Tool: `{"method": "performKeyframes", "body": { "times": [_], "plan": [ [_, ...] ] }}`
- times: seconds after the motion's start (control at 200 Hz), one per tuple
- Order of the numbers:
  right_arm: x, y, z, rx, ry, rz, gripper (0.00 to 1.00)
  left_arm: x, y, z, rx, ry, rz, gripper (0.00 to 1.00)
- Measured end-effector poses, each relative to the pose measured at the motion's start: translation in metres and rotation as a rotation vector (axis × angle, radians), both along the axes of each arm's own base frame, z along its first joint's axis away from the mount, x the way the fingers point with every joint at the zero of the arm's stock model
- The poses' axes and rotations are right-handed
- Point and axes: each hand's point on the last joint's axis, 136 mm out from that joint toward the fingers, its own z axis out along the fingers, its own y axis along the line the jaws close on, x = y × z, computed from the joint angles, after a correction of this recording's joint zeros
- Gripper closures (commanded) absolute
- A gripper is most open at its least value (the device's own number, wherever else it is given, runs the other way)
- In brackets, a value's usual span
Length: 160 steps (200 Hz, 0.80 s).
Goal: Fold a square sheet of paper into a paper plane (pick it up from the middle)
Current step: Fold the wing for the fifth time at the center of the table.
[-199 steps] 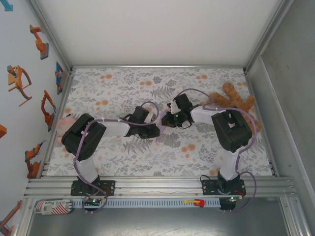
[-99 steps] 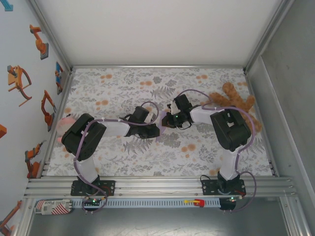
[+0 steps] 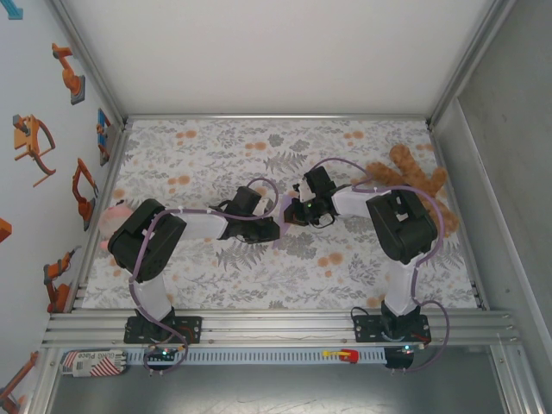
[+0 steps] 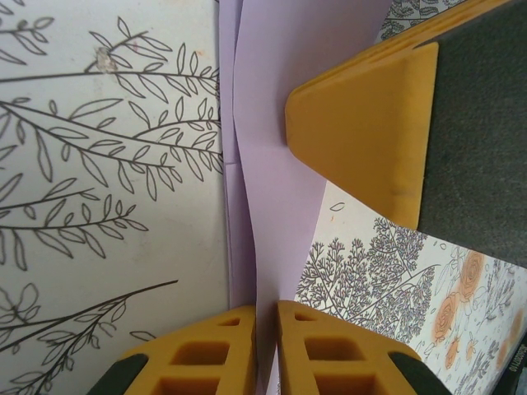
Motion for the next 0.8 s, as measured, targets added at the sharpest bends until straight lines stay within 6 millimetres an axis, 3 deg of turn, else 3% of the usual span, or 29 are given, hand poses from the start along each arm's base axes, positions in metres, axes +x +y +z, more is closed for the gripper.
{"method": "performKeyframes", "body": {
  "times": [0.095,0.285,0.421,0.606,0.801],
  "plan": [
    [0.0,0.0,0.0,-0.001,0.002,0.0,0.91,0.0,0.0,0.0,0.0,0.0,0.0,0.84],
    [0.001,0.0,-0.001,-0.003,0.001,0.003,0.91,-0.001,0.002,0.005,0.016,-0.001,0.005,0.73],
    [0.001,0.0,-0.001,-0.003,0.0,0.005,0.91,-0.003,0.012,0.019,0.051,-0.021,0.025,0.66],
    [0.001,0.0,-0.001,-0.003,0.0,0.005,0.91,0.005,0.012,0.053,0.015,-0.093,0.049,0.72],
    [0.0,0.001,0.0,0.001,0.003,0.005,0.91,0.011,-0.002,0.049,-0.009,-0.062,0.057,0.84]
  ]
}}
